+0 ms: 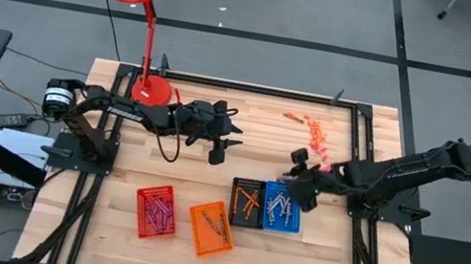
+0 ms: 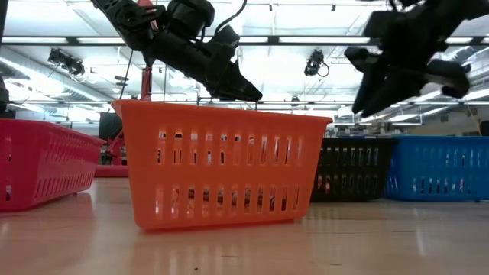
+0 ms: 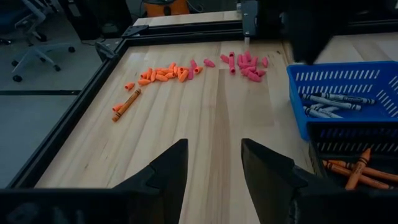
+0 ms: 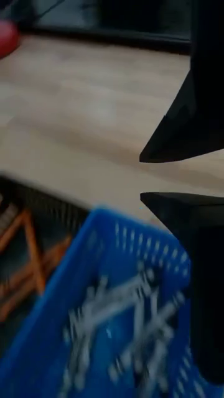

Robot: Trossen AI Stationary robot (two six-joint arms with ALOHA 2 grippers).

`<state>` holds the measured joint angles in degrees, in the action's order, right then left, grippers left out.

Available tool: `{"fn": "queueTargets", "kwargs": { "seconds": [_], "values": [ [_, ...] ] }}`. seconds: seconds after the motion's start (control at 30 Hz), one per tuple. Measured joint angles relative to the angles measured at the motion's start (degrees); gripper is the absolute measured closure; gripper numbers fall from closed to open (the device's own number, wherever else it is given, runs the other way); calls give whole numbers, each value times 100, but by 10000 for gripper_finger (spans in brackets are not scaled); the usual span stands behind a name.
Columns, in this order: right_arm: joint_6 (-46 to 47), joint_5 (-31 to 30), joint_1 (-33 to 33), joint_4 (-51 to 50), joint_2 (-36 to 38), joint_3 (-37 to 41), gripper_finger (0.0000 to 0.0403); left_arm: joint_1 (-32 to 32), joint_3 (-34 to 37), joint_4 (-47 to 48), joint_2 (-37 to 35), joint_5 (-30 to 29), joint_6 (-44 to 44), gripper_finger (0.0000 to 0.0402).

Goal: Sort crayons
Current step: Put the orange crayon into the black bin

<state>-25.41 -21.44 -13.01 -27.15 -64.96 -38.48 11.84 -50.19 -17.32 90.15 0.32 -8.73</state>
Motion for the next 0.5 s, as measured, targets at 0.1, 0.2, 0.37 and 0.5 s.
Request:
{"fn": "queueTargets", "kwargs": {
  "seconds": [0.1,0.2,0.37,0.5],
  "values": [
    [175,16,516,206,-1,0,312,-2,0,2,2,-2,0,239],
    [340,30,1052,380,-38,0,312,-2,0,2,2,0,2,239],
    [487,278,1952,702,-51,0,308,-2,0,2,2,0,2,239],
    [991,266,2577,1133,-51,0,299,-2,0,2,2,-1,0,239]
  ]
}}
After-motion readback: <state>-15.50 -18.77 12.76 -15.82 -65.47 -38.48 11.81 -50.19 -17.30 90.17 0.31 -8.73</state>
